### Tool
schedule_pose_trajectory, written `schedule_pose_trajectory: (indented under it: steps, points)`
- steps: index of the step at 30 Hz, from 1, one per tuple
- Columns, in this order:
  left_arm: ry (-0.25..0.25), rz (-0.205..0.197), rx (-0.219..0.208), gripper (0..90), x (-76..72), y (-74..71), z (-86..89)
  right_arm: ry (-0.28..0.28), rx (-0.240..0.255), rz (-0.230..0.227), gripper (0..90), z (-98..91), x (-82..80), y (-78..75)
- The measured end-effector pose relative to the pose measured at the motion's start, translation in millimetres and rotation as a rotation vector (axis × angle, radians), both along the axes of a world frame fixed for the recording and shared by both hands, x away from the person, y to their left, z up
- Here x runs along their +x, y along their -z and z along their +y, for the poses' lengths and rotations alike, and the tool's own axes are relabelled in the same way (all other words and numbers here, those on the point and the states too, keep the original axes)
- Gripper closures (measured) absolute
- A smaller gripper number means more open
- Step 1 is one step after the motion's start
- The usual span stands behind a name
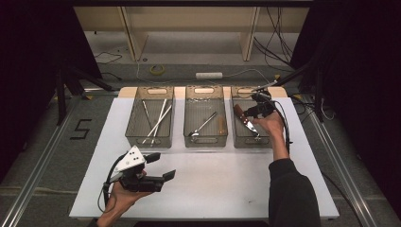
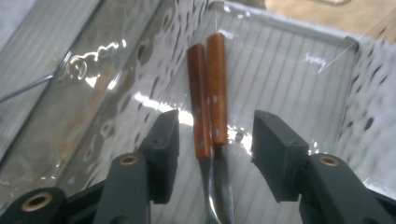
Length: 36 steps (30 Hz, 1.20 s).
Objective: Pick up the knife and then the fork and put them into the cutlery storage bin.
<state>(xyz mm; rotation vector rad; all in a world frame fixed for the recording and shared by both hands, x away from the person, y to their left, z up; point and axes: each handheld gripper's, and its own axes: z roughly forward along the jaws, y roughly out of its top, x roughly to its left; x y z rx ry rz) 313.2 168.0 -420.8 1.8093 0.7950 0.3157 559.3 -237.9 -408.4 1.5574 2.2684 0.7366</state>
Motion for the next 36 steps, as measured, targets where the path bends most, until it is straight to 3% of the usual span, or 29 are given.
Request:
schedule_pose_trajectory:
  steps: [15,27,36]
  points:
    - [-0.001,0.001,0.0,16.2,-0.1,0.1,-0.1,0.003,0.038,-0.018,36.3,-6.6,-6.0,-9.7]
    - [0.002,0.001,0.005,16.1,0.0,0.5,-0.9,-0.051,0.055,-0.083,32.7,0.3,-22.6,-23.4]
    - [0.002,0.004,0.002,16.1,-0.4,1.1,-1.6,-0.074,0.123,-0.137,30.5,6.8,-46.4,-25.6]
